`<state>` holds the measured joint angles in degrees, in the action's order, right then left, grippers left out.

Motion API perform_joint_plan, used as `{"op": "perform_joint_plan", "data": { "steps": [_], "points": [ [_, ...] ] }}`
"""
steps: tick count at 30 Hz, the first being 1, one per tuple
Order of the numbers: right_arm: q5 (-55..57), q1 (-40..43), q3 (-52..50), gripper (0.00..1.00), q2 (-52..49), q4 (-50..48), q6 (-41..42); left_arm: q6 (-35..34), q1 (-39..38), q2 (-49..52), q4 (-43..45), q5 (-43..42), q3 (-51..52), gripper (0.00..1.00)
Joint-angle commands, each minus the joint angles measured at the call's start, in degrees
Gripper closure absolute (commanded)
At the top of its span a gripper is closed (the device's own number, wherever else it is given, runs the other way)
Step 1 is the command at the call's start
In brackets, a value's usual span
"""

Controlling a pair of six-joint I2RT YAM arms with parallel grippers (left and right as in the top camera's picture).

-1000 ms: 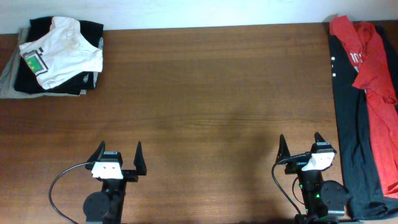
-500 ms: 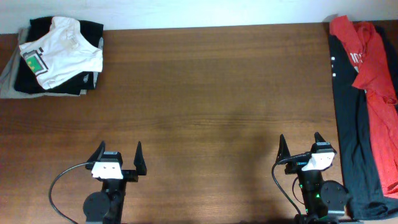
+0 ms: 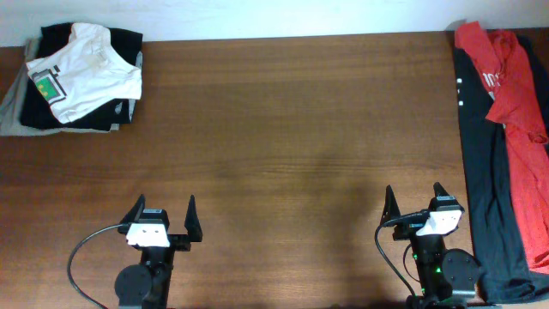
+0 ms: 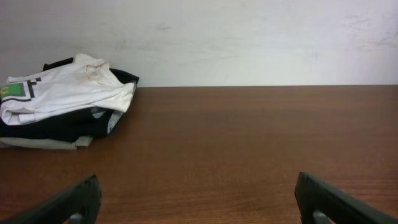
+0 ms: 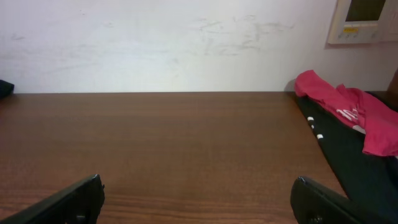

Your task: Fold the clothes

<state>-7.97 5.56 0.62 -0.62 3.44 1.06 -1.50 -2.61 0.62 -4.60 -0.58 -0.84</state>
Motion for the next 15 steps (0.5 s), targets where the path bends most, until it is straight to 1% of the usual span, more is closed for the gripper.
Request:
{"op": "perform_joint_plan", "data": {
  "steps": [1,3,6,8,9,10,11,12,13,15],
  "points": [
    [0.09,-0.35,-0.31,0.01,0.42,0.39,-0.2,0.72,-0.28,-0.33,-0.17,0.39,0.35,0.01],
    [0.09,-0.35,-0.31,0.01,0.42,0.35,-0.2,0.72,-0.28,-0.33,-0.15,0.39,0.35,0.01],
    [-9.79,-0.35,-0.31,0.01,0.42,-1.44,6.01,0.72,-0.28,-0.33,-0.17,0.39,0.35,0.01],
    [-17.64,-0.35,-0.31,0.01,0.42,-2.43,12.72,0.72,-0.28,-0.33,-0.15,0.39,0.35,0.01],
    [-19.67,-0.35,-0.31,0.01,0.42,-3.28,16.24,0.72,-0.28,-0.33,-0.15,0.37,0.35,0.01],
    [-20.55,-0.35,-0.31,0.01,0.42,-5.03,21.18,0.72,-0.26,-0.33,-0.17,0.39,0.35,0.01],
    [-20.79,-0.35,-0.31,0.01,0.42,-7.69,28.37,0.74,-0.28,-0.33,-0.17,0.39,0.35,0.01],
    [-20.74,-0.35,-0.31,0.01,0.42,-9.49,31.34,0.72,-0.28,-0.33,-0.17,0.39,0.35,0.01],
    [-20.83,-0.35,-0.31,0.01,0.42,-11.47,32.52,0.72,-0.28,-0.33,-0.15,0.39,0.35,0.01],
    [-21.03,-0.35,-0.31,0.01,0.42,-11.23,32.44,0.72,-0.28,-0.33,-0.17,0.39,0.35,0.01]
  ]
}}
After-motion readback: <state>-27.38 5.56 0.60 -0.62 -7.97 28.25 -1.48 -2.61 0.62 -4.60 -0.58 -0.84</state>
